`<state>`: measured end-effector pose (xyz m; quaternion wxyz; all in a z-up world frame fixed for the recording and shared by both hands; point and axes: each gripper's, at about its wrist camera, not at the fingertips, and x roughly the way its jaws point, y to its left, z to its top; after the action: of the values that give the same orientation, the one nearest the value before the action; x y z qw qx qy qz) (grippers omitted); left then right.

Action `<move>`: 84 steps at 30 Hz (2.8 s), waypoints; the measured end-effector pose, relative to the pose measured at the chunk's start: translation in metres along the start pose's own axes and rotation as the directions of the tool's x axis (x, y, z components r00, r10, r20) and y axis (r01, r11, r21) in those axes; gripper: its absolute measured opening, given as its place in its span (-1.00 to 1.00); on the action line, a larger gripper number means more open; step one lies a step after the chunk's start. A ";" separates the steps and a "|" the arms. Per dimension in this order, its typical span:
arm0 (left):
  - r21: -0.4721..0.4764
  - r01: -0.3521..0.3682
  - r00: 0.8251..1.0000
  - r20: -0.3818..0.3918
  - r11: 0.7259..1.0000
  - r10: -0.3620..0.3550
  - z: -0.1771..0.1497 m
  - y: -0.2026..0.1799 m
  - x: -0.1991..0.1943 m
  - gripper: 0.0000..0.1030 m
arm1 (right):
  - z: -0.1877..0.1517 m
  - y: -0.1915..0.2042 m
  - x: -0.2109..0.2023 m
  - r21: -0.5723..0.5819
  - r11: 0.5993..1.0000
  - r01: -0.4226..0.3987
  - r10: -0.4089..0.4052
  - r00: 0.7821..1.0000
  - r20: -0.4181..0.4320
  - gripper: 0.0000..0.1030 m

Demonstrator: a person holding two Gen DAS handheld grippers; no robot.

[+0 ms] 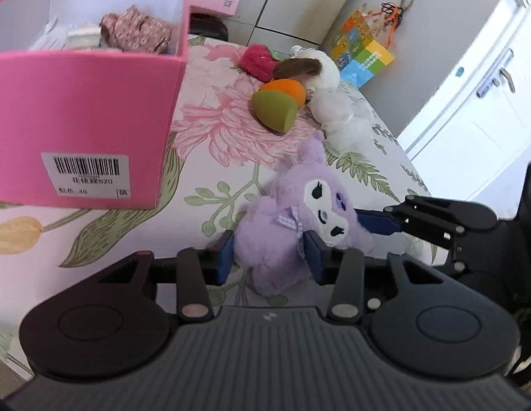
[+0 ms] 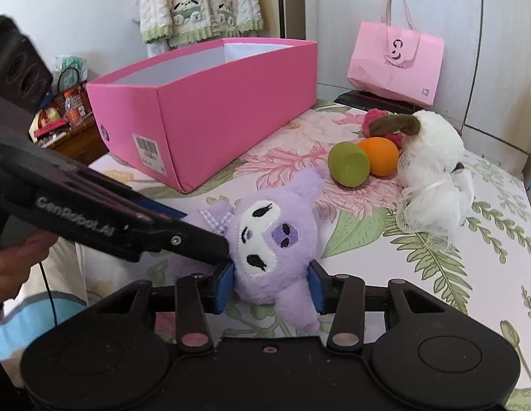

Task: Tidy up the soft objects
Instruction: 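Lift the purple plush with both grippers and carry it over the shoebox, then open both grippers to drop the purple plush into the shoebox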

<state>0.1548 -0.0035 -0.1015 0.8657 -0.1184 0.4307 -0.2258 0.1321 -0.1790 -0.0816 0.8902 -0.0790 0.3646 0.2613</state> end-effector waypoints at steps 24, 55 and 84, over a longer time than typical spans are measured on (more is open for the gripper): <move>0.186 -0.055 0.998 0.039 0.981 0.049 -0.014 -0.029 -0.081 -0.27 | 0.004 0.044 -0.051 -0.061 0.998 -0.013 0.019 0.995 0.097 -0.10; -0.006 -0.165 0.961 0.226 0.986 0.162 0.133 0.101 -0.132 -0.27 | 0.201 0.064 0.046 0.037 0.968 -0.250 0.246 0.965 0.086 -0.09; 0.032 -0.325 0.924 0.222 0.945 0.310 0.099 0.084 -0.134 0.15 | 0.182 0.042 0.027 -0.114 0.975 -0.190 0.194 0.981 0.028 0.32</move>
<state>0.1872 0.1366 0.0170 0.9357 -0.0409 0.3404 -0.0831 0.2370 -0.0721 0.0335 0.8621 -0.0876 0.3380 0.3673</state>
